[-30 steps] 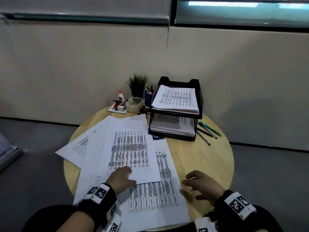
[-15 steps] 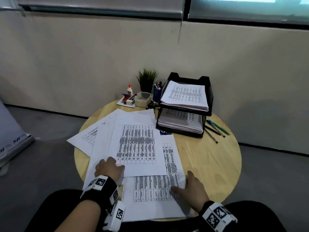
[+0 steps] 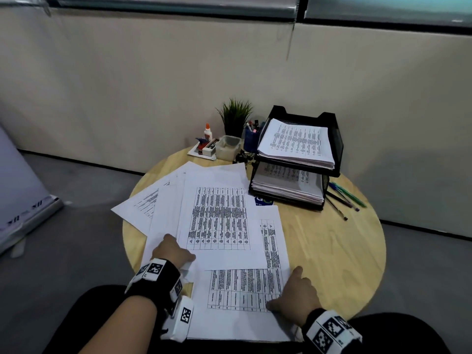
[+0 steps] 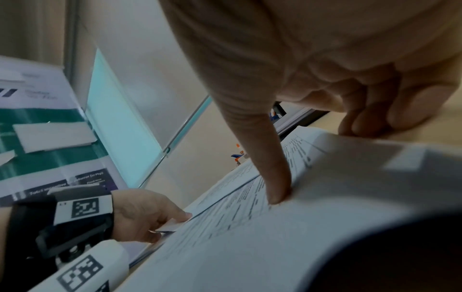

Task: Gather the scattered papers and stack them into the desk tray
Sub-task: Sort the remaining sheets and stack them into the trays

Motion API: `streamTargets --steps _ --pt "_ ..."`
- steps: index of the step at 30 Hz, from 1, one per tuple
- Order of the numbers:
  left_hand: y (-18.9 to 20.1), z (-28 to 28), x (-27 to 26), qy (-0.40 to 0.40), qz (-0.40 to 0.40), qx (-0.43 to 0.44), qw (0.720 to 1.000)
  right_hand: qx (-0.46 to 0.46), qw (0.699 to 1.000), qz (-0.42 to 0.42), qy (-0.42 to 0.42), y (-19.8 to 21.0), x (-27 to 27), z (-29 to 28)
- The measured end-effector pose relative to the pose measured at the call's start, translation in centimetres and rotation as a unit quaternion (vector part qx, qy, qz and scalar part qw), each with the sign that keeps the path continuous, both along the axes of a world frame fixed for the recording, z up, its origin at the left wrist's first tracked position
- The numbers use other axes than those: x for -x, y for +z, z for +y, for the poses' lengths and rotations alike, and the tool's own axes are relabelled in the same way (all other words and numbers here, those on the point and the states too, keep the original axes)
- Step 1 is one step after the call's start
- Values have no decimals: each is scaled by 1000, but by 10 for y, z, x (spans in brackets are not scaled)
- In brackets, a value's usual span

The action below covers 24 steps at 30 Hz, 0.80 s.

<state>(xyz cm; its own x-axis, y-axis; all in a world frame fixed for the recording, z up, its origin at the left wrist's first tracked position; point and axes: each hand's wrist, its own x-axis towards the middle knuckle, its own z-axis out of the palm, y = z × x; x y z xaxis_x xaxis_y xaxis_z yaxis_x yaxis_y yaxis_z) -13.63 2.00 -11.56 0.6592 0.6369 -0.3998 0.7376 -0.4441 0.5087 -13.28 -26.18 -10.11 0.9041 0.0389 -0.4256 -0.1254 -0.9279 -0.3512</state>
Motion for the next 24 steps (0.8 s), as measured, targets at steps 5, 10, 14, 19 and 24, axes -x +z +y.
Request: streamTargets --steps 5,10,14,19,24 --pt "-6 1 3 -35 -42 -24 998 -24 1000 0 -2 -9 -3 -4" --pt "-5 -10 9 -47 -85 47 994 -167 986 -8 -27 -6 -7 -15" --pt "-4 -11 15 -61 -79 51 994 -268 961 16 -60 1 -11 -20" --pt "0 -15 21 -79 -77 56 992 -296 951 -25 -81 0 -5 -19" --pt "15 -20 27 -128 -29 63 989 -249 962 -56 -96 15 -24 -46"
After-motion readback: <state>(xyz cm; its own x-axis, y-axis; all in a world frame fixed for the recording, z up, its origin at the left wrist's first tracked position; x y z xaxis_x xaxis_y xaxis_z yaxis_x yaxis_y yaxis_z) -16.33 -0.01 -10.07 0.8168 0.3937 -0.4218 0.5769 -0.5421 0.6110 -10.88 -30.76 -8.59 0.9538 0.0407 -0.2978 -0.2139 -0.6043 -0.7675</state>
